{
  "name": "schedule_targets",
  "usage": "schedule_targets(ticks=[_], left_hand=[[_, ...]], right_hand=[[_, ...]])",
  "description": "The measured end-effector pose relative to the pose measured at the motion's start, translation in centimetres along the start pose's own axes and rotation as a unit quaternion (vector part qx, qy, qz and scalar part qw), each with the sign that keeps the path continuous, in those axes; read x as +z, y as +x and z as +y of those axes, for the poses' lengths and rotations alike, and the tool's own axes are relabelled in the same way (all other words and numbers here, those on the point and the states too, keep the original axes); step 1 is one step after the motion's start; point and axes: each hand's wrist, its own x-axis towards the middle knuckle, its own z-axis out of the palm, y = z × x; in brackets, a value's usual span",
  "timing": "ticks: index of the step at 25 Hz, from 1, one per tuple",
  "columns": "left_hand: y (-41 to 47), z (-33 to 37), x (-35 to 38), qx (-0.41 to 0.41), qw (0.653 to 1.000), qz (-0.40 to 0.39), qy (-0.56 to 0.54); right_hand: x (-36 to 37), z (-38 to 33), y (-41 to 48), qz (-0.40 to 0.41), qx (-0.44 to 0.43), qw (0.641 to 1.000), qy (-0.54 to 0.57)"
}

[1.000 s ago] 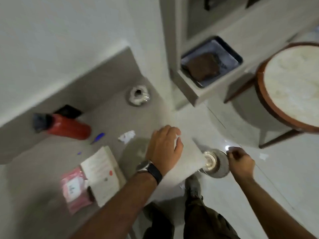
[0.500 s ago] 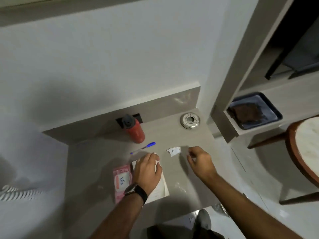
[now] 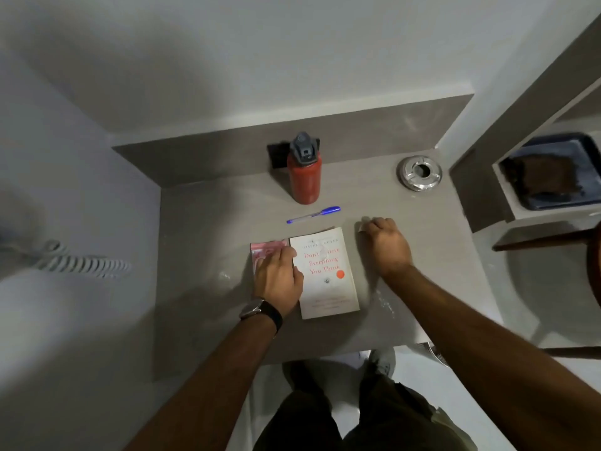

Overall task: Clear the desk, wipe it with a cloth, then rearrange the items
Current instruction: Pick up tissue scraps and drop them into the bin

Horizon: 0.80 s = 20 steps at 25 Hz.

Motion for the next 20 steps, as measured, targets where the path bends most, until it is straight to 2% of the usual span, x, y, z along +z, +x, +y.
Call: schedule_targets(ticks=[4,7,9,15,17,20], left_hand=[[-0.6,-0.3,-0.4,0.006,0.999,-0.013,0.043],[-0.8,0.5,-0.7,0.029,0.995,-0.029,0.091],[-0.7,2.2,-0.8,0.038,0.994,-0.022,0.098],[1.9,12.4,1.2,0.146,0.986,-0.017,0.077],[2.5,17.4,3.4,0.184,0.981,-0.026,0.059],[2.6,24.3,7.3,0.236,0.969,-0.051,0.043]], right_hand=[[-0.8,0.8,-1.2,-0.009,-0.005,1.000,0.026],[-2.6,2.2,-3.8,0.089,0.062,0.984,0.139],[-4.2,4.9,-6.6,0.172,0.115,0.956,0.206],[-7.2,17.3,-16.8,0.262,0.357,0.837,0.322],[-6.7,21.8,-20.2,0.269,0.429,0.799,0.325],[-3.9,26.6,-23.2,0.205,0.513,0.777,0.302]])
